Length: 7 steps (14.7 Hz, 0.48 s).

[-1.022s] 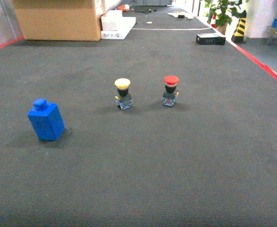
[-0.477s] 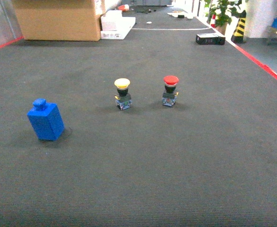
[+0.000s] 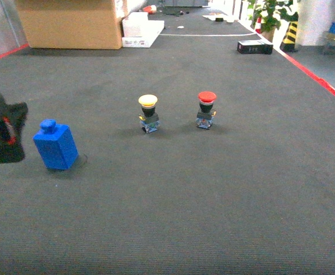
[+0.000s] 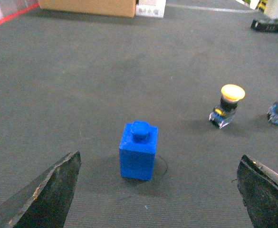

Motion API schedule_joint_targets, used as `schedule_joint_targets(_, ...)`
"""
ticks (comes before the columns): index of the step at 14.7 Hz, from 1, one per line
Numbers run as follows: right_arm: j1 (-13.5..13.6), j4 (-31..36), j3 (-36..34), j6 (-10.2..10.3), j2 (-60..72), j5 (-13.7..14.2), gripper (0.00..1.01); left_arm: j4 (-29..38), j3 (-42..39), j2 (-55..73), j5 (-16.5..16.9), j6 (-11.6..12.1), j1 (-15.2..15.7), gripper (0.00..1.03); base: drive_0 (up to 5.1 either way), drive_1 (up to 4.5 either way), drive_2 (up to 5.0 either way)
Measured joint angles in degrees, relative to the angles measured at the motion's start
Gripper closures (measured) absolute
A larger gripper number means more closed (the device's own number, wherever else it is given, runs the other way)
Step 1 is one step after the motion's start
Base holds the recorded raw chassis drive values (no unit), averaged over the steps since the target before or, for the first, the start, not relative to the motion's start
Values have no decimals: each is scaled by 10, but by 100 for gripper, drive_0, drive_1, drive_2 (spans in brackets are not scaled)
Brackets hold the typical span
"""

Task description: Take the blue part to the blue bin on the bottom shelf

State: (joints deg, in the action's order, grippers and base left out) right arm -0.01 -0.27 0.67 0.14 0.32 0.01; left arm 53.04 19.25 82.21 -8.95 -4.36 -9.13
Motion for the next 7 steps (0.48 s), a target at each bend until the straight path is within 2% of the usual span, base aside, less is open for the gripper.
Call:
schedule_joint_targets(2, 0, 0, 0, 0, 0, 0, 3, 33, 40, 118, 9, 6, 5, 5, 0, 0, 0)
schedule_joint_targets(4, 0, 0, 0, 0, 0, 0, 3, 41, 153, 287, 11, 22, 23, 5, 0, 0, 0)
schedule_joint_targets(6, 0, 0, 0, 0, 0, 0, 3, -7, 275, 389, 21, 19, 41, 5, 0, 0, 0)
schedule_joint_targets(7, 0, 0, 0, 0, 0, 0, 3, -13, 289, 398, 23, 19, 42, 5, 0, 0, 0)
